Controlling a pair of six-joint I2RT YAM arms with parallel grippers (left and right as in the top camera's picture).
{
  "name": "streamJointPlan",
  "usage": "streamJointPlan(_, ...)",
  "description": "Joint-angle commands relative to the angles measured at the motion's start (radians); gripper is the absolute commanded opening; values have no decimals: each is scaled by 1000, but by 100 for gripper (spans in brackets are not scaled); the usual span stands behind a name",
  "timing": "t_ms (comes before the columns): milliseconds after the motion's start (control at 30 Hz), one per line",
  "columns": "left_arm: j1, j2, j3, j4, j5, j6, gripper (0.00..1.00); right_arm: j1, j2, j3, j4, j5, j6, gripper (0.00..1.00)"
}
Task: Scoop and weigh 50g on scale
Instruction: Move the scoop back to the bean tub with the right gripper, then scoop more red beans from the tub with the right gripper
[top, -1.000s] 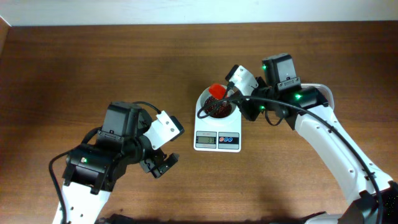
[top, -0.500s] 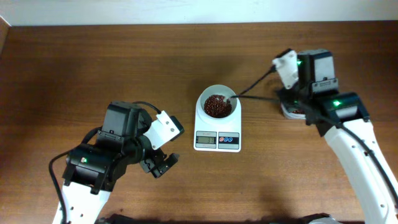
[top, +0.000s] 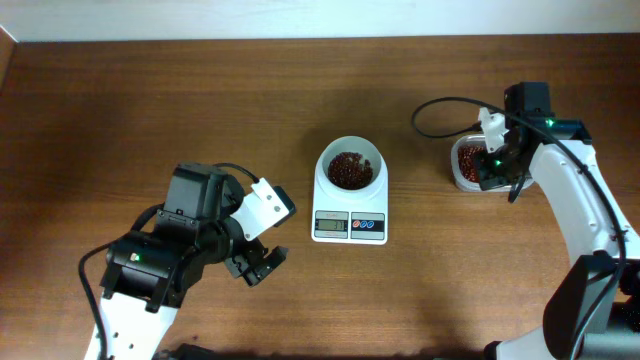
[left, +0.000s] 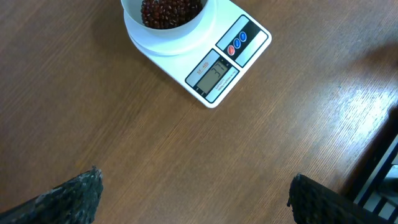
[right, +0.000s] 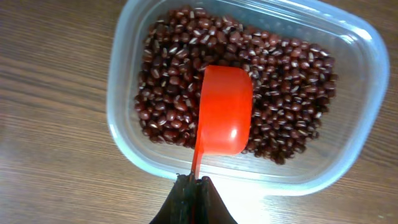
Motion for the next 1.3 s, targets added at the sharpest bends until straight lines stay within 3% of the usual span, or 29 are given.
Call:
streamJointPlan(0,6,-1,6,2,18,15,99,-5,4,11,-11,-136,14,4)
streamJointPlan(733,6,-1,6,2,18,15,99,-491,67,10,-21,-836,32,4)
streamJointPlan(833,6,-1,6,2,18,15,99,-549,67,10,-50,-859,31,4)
streamJointPlan(1100,7,0,6,0,16,15,99,-571,67,10,-96,-1093,27,4)
streamJointPlan(1267,8,1,6,-1,15,15,99,-449,67,10,-84,-1221,27,4)
